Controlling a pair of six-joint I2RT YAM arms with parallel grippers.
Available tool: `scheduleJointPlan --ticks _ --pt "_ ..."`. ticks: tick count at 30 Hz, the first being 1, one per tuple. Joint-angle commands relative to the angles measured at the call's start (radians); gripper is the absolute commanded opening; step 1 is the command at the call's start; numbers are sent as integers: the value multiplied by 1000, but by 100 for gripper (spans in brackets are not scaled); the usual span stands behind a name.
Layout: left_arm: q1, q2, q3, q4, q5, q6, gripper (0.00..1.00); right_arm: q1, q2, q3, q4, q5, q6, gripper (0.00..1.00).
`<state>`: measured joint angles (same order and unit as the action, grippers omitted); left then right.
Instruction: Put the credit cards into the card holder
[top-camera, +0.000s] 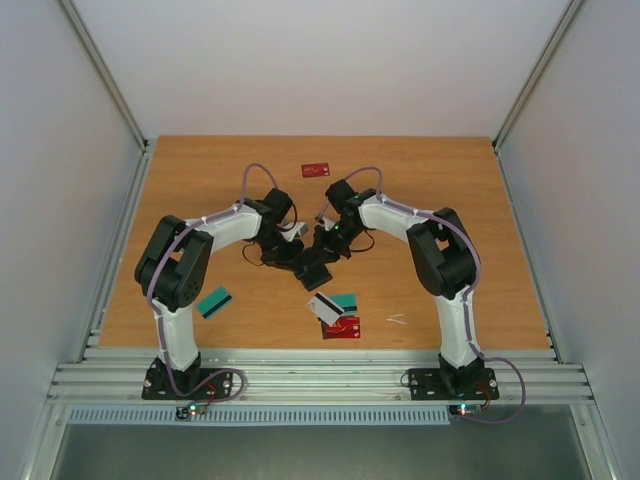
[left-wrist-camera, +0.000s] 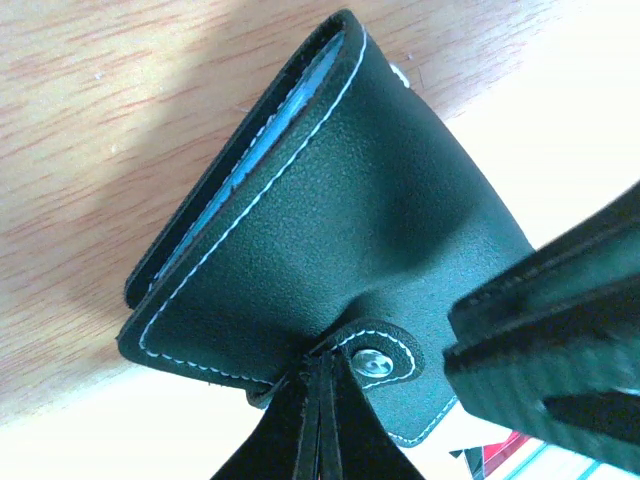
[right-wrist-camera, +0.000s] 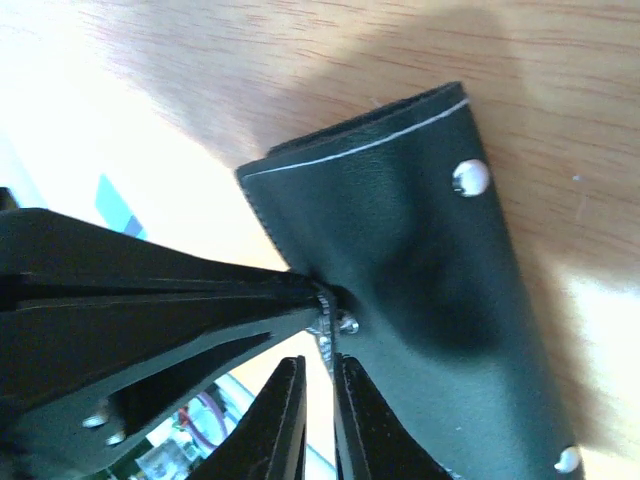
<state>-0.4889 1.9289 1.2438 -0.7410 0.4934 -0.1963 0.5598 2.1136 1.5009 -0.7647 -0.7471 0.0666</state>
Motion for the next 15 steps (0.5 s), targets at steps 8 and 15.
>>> scheduleJointPlan --ticks 8,15 --pt "-7 47 -5 -5 -82 17 0 -6 -28 -26 154 -136 100 1" --pt "-7 44 -1 -2 -69 7 0 -6 4 -68 165 -126 102 1"
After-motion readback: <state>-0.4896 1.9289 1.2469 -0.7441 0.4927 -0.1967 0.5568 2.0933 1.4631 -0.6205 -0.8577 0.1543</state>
